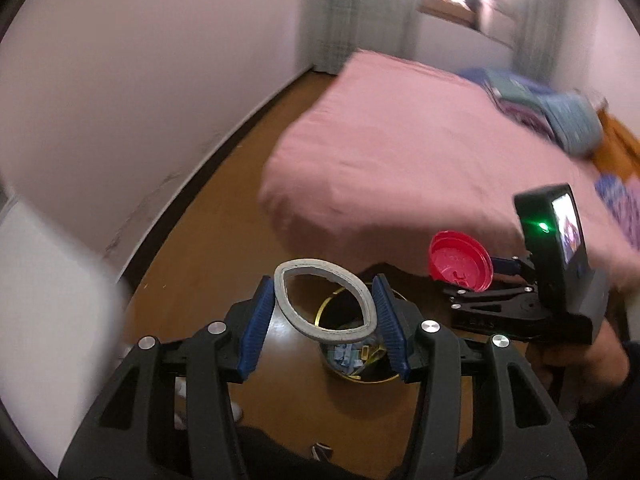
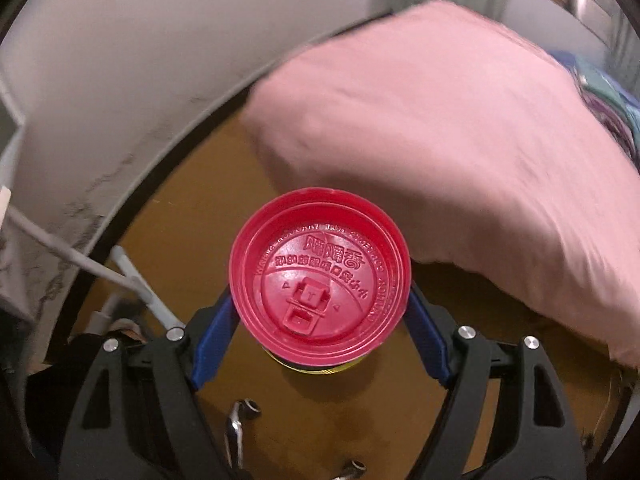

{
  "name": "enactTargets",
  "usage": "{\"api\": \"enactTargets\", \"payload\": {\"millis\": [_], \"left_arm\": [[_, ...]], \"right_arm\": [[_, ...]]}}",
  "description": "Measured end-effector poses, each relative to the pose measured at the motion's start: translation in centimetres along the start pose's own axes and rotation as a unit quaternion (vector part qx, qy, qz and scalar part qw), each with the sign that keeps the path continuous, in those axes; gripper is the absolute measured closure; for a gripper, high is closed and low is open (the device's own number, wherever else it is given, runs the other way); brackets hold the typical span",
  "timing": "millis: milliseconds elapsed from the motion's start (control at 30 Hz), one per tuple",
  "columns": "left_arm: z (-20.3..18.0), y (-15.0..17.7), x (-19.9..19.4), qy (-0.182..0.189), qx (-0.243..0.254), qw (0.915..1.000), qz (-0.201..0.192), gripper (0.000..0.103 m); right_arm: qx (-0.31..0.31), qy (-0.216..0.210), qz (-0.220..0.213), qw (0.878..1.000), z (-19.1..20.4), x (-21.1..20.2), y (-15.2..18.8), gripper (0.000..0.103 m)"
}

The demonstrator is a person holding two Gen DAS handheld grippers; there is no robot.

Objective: Collect trash
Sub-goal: 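Carry the red lid and tape roll over the black bin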

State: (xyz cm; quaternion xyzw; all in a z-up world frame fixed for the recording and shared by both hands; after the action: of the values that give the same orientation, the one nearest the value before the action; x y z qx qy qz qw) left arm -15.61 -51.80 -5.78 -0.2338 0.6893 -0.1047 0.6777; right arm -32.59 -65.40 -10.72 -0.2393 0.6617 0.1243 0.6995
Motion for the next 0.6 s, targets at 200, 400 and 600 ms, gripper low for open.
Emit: {"api": "enactTargets", "payload": {"millis": [200,400,600], "left_arm": [[-1.3,0.1,5.2,0.021,0.018,0.9990,0.035,0.054],[0.3,0.0,7.2,0.017,0.019,0.9984,0.051,0.054],[0.0,-0.2,9.0,0.017,0.010,0.9978,0.064,0.054]], "right_arm": [[0.008,-0.009,0.045,0.999,-2.2,4.0,-0.1,0.026],[-0.006,-0.018,0.057,0.998,-1.4,5.6,-1.0,0.026],[-0.004,-0.029,0.053,0.998,-1.2,5.7,-1.6,0.025]]}}
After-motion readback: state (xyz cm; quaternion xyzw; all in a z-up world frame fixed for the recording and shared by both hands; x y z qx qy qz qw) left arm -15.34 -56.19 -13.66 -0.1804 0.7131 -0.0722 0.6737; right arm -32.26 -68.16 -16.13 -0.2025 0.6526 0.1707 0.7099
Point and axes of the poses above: each gripper's, at about its wrist camera, not at the fingertips, and x roughly the way its jaws point, z to its left, y to its underside, the point moved 3 cm from there along x, roughly the way its jaws point, and after that the axes turned 13 degrees about z, right-handed, at the moved point
